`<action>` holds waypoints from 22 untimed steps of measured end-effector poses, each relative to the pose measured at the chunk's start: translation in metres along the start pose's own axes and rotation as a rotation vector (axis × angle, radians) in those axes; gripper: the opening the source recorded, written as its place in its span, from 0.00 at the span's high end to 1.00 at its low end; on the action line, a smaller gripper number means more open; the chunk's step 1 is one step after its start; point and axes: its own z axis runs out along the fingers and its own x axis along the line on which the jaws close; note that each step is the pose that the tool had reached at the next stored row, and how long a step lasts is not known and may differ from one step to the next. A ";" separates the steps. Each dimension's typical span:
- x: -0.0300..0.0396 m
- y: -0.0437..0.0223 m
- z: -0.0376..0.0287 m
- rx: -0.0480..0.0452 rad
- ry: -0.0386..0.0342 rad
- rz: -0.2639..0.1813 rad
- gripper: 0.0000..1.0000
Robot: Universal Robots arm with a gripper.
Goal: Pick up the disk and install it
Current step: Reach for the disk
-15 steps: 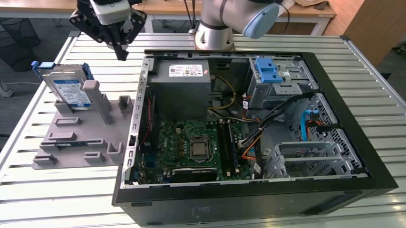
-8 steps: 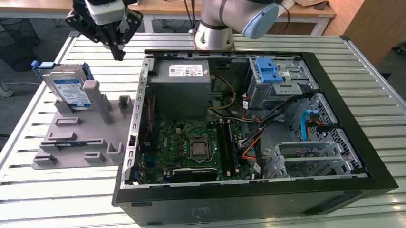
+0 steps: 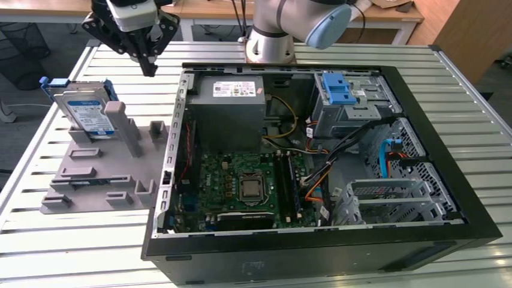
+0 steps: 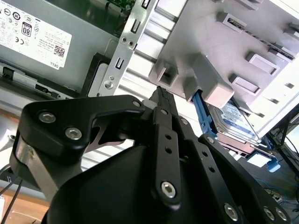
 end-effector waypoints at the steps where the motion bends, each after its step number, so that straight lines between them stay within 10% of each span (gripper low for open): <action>1: 0.0002 0.0001 0.0000 0.0000 0.0000 0.000 0.89; 22: 0.0168 0.0019 0.0008 -0.0001 0.0000 0.000 0.89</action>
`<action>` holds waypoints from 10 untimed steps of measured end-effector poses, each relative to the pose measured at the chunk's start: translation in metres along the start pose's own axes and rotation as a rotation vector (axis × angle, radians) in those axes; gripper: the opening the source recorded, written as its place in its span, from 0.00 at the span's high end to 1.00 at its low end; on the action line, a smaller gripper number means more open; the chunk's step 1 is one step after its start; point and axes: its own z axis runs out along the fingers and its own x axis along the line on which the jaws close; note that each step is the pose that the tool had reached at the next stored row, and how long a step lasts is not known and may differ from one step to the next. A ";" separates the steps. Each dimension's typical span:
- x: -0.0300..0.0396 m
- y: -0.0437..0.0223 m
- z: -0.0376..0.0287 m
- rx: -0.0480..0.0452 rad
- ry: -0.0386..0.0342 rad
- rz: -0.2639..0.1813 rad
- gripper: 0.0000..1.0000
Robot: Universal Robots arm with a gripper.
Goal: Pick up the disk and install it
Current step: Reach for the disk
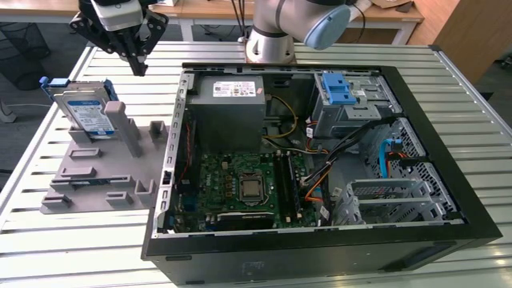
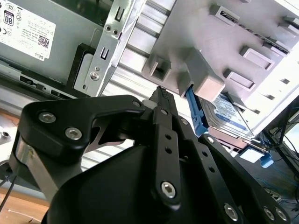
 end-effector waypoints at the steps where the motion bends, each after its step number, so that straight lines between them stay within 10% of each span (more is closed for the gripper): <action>1: 0.0007 0.0001 0.0000 0.0001 0.0001 0.000 0.89; 10: 0.0074 0.0008 0.0010 0.0000 0.0000 0.000 0.89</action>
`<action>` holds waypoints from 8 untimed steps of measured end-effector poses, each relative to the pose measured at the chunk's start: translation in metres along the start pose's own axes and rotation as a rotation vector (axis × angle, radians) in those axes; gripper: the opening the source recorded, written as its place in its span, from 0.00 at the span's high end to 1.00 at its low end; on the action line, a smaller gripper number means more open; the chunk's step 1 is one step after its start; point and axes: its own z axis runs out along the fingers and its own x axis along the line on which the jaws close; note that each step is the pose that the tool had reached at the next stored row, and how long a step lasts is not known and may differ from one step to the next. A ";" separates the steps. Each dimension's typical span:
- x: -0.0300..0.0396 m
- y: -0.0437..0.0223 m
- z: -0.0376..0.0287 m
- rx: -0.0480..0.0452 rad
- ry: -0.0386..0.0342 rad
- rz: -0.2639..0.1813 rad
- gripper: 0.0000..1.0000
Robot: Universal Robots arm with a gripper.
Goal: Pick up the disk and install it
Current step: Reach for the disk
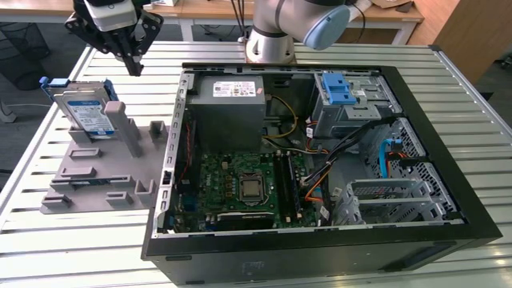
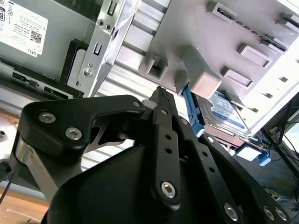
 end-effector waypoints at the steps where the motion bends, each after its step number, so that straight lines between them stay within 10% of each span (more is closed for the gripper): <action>1: 0.0007 0.0001 0.0003 -0.0001 -0.0001 0.000 0.89; 8: 0.0070 0.0017 0.0013 0.0000 0.0000 0.000 0.89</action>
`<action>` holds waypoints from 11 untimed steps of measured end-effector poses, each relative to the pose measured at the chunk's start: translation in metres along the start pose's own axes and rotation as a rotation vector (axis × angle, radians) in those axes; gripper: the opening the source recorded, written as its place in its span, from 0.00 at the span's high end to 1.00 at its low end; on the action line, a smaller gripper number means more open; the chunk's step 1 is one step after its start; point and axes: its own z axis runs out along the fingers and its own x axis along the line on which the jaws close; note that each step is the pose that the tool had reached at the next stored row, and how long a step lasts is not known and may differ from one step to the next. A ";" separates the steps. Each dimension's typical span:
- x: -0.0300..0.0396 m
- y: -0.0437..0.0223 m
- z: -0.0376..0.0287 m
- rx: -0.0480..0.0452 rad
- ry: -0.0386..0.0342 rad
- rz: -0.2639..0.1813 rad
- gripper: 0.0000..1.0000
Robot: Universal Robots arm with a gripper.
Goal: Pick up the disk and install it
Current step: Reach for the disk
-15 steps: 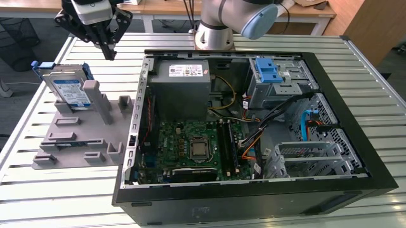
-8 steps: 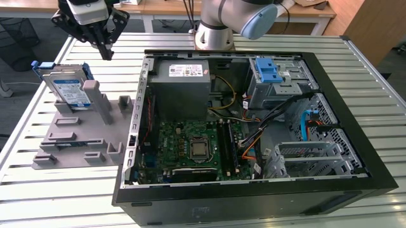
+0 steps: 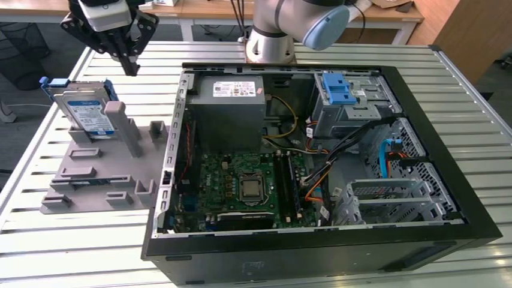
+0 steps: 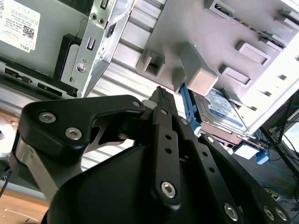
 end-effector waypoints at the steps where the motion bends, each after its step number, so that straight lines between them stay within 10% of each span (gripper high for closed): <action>1: 0.0009 0.0002 0.0002 0.0000 0.0000 0.000 0.89; 11: 0.0092 0.0009 0.0012 0.0000 0.0001 0.000 0.89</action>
